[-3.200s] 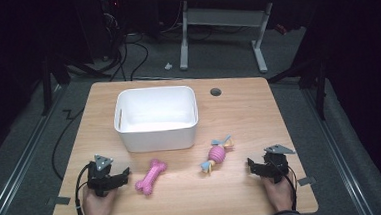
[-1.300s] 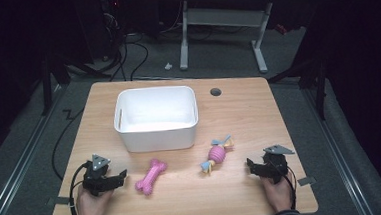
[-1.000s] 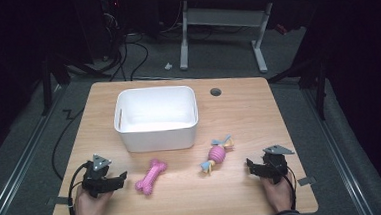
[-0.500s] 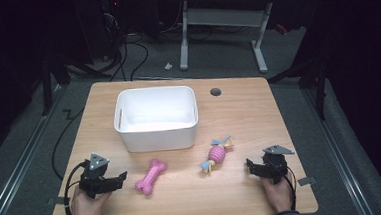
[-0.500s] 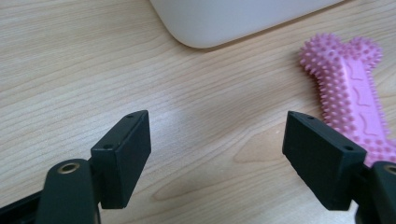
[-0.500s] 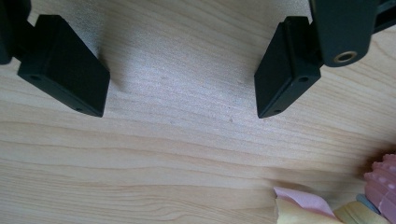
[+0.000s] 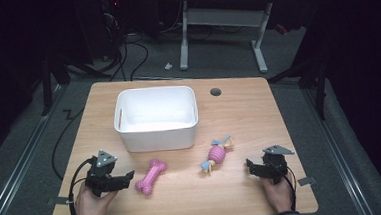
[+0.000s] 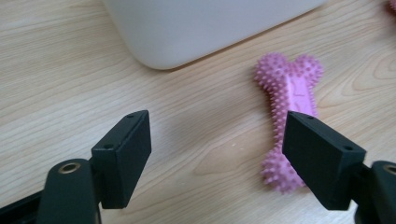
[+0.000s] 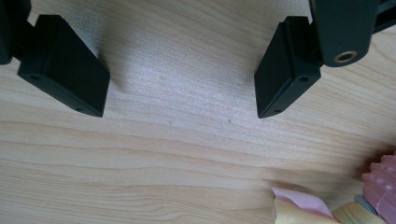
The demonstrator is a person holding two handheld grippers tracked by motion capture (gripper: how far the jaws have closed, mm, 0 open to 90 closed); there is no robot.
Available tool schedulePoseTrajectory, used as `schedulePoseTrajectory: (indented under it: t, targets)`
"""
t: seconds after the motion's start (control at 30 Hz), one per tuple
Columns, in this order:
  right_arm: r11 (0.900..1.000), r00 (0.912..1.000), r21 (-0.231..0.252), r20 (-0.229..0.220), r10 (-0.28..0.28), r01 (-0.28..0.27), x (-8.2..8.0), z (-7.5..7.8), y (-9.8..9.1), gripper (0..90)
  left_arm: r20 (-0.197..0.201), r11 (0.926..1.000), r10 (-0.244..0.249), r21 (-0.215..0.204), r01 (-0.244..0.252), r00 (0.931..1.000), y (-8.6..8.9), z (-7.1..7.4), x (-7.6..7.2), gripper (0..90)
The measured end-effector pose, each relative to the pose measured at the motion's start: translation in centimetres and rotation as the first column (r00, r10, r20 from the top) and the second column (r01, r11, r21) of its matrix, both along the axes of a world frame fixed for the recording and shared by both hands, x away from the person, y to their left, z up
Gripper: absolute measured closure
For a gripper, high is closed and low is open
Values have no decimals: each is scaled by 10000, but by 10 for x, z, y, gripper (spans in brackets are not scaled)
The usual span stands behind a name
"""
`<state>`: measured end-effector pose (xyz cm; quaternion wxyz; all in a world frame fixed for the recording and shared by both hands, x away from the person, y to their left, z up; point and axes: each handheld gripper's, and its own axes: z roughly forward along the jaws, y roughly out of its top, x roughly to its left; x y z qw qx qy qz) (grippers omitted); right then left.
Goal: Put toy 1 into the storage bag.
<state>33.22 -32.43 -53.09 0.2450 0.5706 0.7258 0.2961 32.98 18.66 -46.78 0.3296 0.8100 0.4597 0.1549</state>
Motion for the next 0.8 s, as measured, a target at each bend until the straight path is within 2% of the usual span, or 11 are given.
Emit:
schedulePoseTrajectory:
  t: [0.37,0.57,0.8]
  targets:
    - [10000,10000,20,-27,39,-39,-1,0,0,181,-98,9968,-747,281,750,9972,-32,11,7,247]
    - [10000,10000,5,-14,88,-88,-1,0,0,181,-298,9898,-1253,640,1270,9917,-52,12,12,252]
    - [10000,10000,-2,-13,89,-89,-1,0,0,180,-695,9816,-1577,977,1641,9850,-70,4,17,271]
